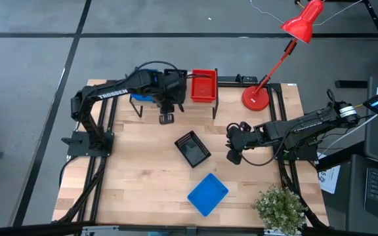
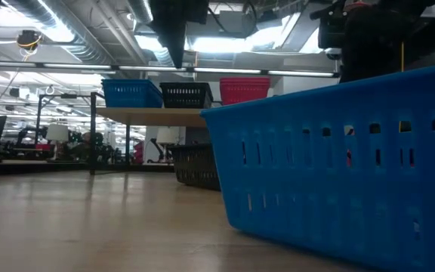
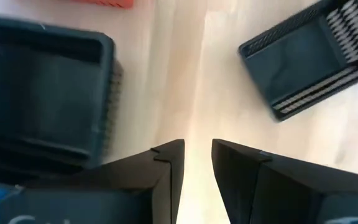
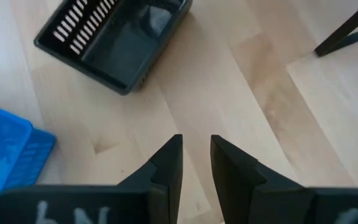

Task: Stack baskets on shelf by color
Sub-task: Stack the black bin on top of the black bins on the shelf

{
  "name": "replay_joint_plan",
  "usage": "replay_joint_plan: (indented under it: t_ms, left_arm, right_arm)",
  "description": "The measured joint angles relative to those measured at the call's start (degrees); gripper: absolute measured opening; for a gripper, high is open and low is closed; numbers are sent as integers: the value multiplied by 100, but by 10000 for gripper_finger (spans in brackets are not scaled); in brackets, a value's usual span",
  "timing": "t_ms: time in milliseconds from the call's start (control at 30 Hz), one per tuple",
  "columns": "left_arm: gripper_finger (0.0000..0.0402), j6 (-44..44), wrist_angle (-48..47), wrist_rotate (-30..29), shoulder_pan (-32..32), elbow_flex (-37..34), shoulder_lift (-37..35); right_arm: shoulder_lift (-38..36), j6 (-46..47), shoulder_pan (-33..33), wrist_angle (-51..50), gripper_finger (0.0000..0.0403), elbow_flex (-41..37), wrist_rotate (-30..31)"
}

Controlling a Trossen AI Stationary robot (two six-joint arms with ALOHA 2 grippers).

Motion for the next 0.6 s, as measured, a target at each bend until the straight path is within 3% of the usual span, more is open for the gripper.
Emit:
replay_joint_plan:
  t_ms: [233, 367, 467, 600]
  left_arm:
    - [75, -1049, -990, 134, -836, -2, 0]
    - [75, -1559, -1517, -332, -1581, -2, 0]
    - [75, -1574, -1626, -690, -2095, -2, 0]
    - [75, -1625, -1813, -736, -2400, -13, -108]
  right_arm:
    - [546, -36, -57, 359, 81, 4, 134]
    - [1357, 3, -69, 793, 81, 5, 122]
    - [1926, 408, -254, 725, 81, 135, 446]
    - [2631, 386, -478, 1111, 81, 376, 84]
